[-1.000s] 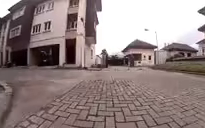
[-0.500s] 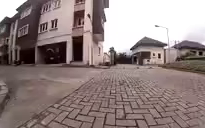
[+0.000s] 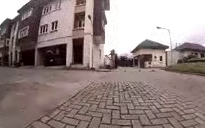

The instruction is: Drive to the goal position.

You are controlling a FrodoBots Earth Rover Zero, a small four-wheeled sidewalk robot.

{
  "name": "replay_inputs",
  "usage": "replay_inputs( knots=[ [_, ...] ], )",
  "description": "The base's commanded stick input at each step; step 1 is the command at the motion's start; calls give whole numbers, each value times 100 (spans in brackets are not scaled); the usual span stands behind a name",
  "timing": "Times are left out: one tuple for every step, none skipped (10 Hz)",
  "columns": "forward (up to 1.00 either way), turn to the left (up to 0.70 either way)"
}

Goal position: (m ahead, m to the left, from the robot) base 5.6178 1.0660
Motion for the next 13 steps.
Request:
replay_inputs(
  knots=[
    [70, 35],
    [70, 35],
    [70, 35],
    [70, 35],
    [70, 35],
    [70, 35],
    [70, 0],
    [70, 0],
    [70, 0],
    [70, 0],
    [70, 0],
    [70, 0],
    [70, 0]
  ],
)
